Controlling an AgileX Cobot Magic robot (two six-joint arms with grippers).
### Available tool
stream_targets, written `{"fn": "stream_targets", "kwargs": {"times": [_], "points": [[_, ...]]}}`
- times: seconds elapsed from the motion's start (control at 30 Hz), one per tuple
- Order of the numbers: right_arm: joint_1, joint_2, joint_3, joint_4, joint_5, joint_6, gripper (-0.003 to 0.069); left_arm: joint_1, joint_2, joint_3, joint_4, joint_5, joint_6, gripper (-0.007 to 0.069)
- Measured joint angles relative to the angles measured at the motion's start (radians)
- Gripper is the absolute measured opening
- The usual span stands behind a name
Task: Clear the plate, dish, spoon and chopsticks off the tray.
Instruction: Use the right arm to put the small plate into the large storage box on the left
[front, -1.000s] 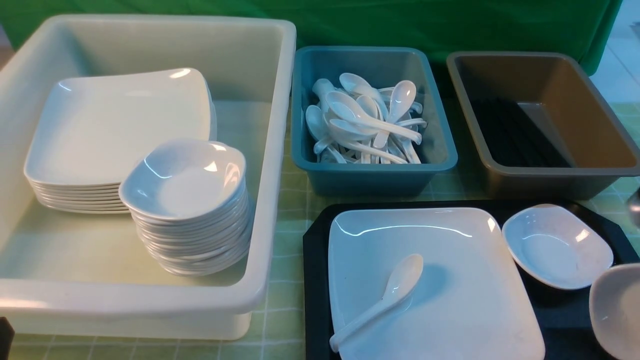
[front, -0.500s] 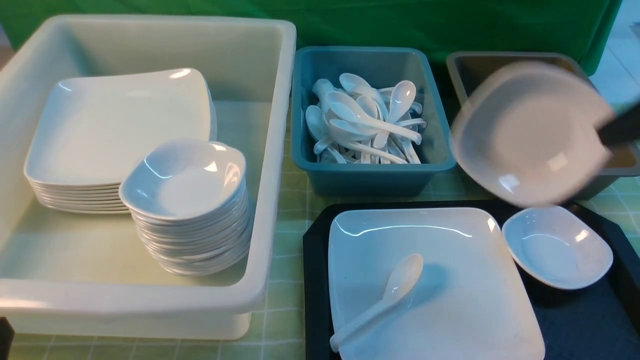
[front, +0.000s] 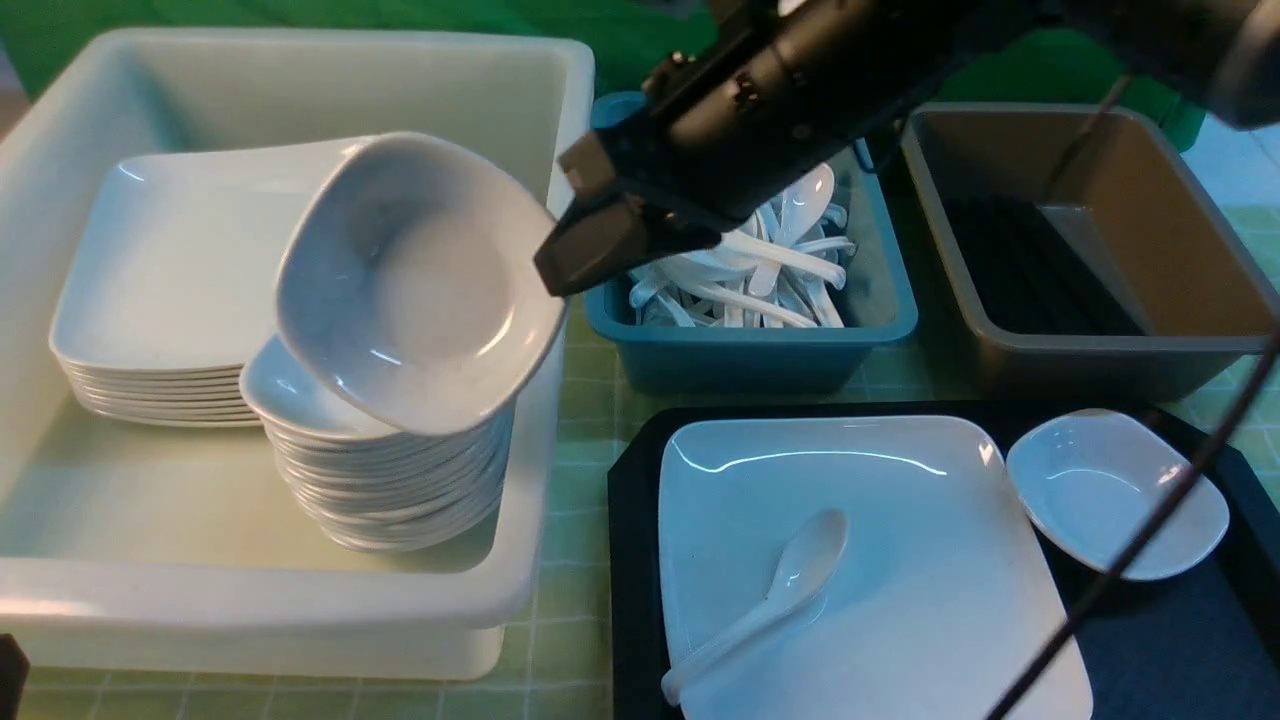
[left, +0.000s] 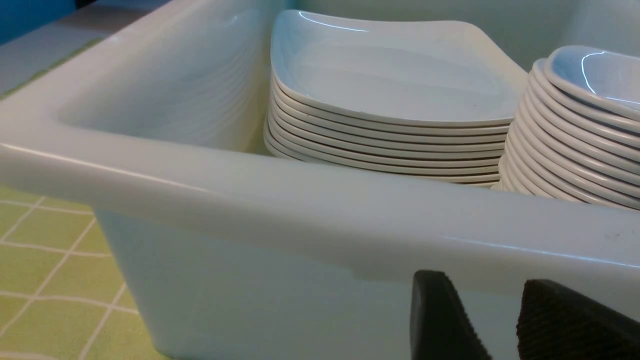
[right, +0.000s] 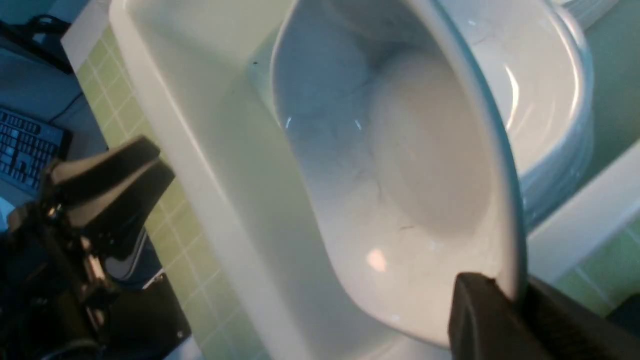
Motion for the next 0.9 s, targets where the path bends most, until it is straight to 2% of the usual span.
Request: {"fn": "stream_targets", "kwargs": {"times": [0.23, 0.67, 0.77, 0.9], "points": [[0.001, 0.181, -0.277, -0.001, 0.062, 0.087, 0.0029, 0.000, 0.000, 0.000, 0.000, 0.000, 0.000, 0.0225], [0.010, 0.247, -0.299, -0.008, 0.073, 0.126, 0.0043, 0.000, 0.000, 0.000, 0.000, 0.000, 0.000, 0.0225], [0.022, 0.260, -0.301, -0.015, 0.070, 0.126, 0.0085, 0.000, 0.000, 0.000, 0.000, 0.000, 0.000, 0.0225], [0.023, 0.266, -0.301, -0.028, 0.073, 0.127, 0.0190, 0.000, 0.000, 0.000, 0.000, 0.000, 0.000, 0.0225]]}}
